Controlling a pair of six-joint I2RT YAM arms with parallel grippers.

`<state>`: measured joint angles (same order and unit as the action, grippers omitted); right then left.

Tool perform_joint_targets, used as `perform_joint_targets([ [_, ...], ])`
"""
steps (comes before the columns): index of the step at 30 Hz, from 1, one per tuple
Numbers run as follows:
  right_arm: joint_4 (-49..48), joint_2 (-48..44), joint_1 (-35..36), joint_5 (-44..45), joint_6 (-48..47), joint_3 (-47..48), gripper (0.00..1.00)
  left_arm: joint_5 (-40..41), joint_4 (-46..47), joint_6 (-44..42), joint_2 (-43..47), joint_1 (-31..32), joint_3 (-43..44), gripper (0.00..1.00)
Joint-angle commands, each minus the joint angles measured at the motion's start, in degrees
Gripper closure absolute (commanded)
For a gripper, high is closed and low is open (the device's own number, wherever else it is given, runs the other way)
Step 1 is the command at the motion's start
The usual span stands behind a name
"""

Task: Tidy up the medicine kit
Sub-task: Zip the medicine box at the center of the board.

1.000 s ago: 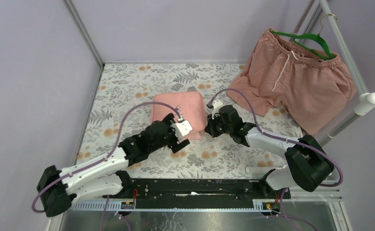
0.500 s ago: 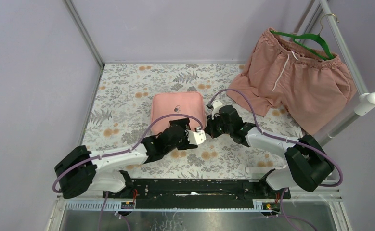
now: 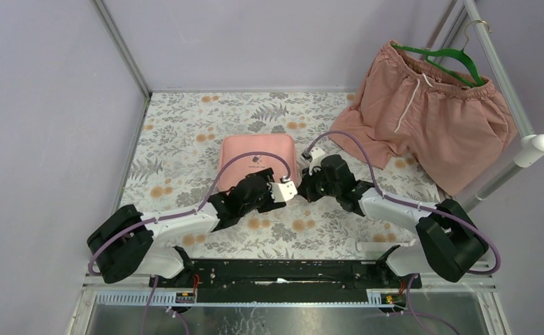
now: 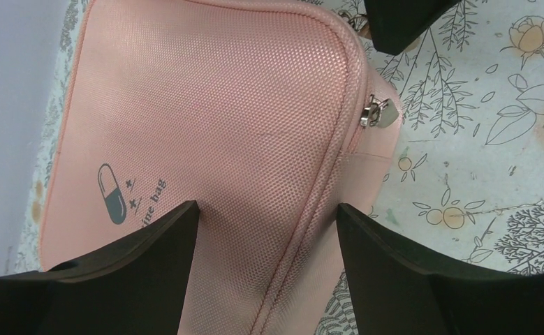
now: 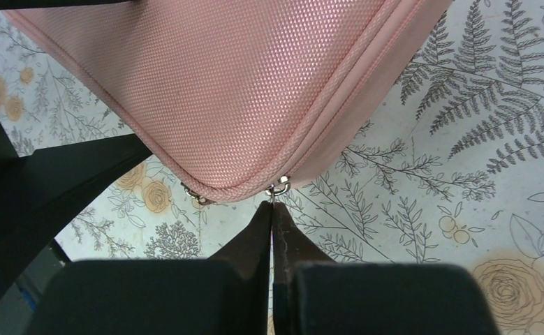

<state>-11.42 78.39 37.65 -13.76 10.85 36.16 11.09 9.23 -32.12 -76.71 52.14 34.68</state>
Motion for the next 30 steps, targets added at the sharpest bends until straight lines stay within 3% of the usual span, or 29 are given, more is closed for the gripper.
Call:
perform_joint_targets([
  [1, -0.9, -2.1, 0.5, -9.6, 4.1, -1.9, 1.0, -2.7, 3.1, 2.9, -1.2, -2.1, 1.5, 0.22],
  [13, -1.6, -3.5, 3.8, -17.8, 3.4, -3.4, 1.0, -5.9, 2.9, 4.9, -3.0, -2.9, 3.3, 0.26],
  [21, 3.1, -6.8, 4.0, -12.8, 0.8, -4.0, 1.0, -6.4, 2.6, 5.3, -2.9, -3.8, 3.4, 0.27],
  [30, -4.6, -3.3, 6.0, -16.8, 6.7, -4.1, 1.0, -7.9, 2.7, 5.8, -3.2, -4.1, 3.8, 0.27],
])
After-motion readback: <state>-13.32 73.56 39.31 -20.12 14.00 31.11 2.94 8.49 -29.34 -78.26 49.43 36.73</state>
